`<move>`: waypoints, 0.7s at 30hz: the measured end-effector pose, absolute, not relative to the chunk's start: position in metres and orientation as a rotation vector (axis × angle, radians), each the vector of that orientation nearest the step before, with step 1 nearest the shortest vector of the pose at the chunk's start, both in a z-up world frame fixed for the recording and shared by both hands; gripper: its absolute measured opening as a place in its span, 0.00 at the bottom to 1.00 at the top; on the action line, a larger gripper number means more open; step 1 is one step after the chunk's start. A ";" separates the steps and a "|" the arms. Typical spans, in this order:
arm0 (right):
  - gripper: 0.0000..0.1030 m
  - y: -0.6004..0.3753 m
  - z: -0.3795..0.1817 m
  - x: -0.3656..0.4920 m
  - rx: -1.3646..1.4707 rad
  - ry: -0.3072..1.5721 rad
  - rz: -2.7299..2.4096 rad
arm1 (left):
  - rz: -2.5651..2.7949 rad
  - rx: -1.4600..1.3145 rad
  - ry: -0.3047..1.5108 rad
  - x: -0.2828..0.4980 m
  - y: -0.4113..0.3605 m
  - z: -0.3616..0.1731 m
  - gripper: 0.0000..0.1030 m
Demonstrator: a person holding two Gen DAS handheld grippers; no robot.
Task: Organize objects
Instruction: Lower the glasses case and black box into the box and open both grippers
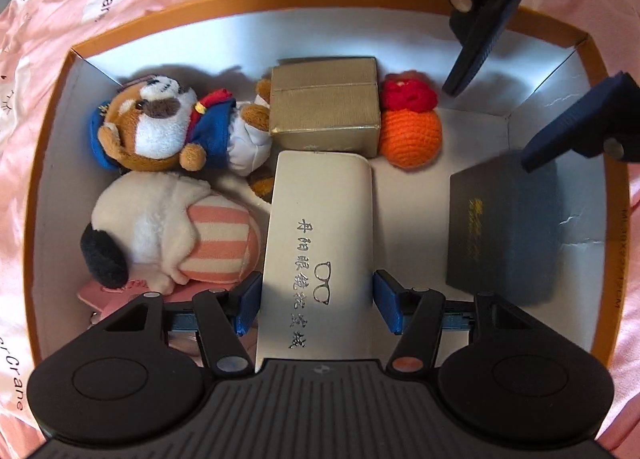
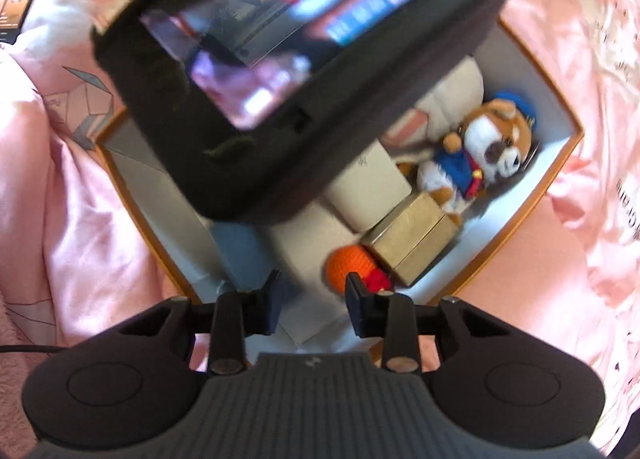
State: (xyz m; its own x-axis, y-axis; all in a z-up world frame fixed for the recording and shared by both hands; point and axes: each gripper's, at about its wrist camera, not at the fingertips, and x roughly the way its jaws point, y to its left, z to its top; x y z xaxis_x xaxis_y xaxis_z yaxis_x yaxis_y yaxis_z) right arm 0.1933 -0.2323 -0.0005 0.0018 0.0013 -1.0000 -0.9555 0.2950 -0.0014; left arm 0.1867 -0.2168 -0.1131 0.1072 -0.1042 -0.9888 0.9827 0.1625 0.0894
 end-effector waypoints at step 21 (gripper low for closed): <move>0.46 -0.225 -0.023 0.181 -0.959 1.317 1.014 | -1.073 0.767 1.124 0.189 -0.170 -0.078 0.62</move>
